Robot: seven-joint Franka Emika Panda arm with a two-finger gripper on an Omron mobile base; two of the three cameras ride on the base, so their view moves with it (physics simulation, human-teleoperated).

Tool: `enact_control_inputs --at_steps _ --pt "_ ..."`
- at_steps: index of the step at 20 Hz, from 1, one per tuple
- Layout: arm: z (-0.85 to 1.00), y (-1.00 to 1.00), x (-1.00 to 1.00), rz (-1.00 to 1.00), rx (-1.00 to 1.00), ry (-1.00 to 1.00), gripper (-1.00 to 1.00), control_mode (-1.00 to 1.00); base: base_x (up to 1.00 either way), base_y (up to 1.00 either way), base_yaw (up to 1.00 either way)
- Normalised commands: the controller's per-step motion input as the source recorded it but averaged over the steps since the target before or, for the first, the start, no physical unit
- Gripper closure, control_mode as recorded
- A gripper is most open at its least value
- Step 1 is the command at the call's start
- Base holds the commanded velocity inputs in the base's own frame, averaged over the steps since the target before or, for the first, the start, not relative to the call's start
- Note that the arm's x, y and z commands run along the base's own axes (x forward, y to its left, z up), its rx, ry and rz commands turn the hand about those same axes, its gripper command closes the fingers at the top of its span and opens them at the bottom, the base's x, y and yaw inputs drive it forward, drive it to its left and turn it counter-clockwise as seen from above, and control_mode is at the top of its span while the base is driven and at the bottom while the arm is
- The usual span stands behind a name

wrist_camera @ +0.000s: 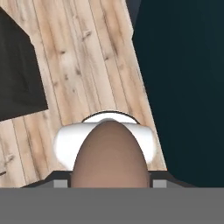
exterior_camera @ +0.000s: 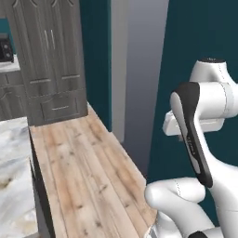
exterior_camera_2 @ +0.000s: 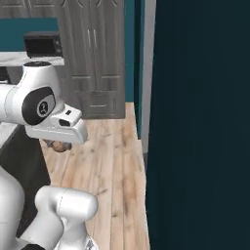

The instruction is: Pick the egg and butter from the fridge and place them by the bowl for mixing.

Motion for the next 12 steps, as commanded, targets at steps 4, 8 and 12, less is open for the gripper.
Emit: enact_control_inputs --at_steps 4,8,12 --pt "0.00 0.00 0.00 0.00 0.00 0.00 1.00 1.00 0.96 -0.42 0.31" --pt "0.00 0.00 0.00 0.00 0.00 0.00 1.00 1.00 1.00 -0.17 0.31" --pt "0.00 0.00 0.00 0.00 0.00 0.00 1.00 1.00 1.00 0.00 0.31"
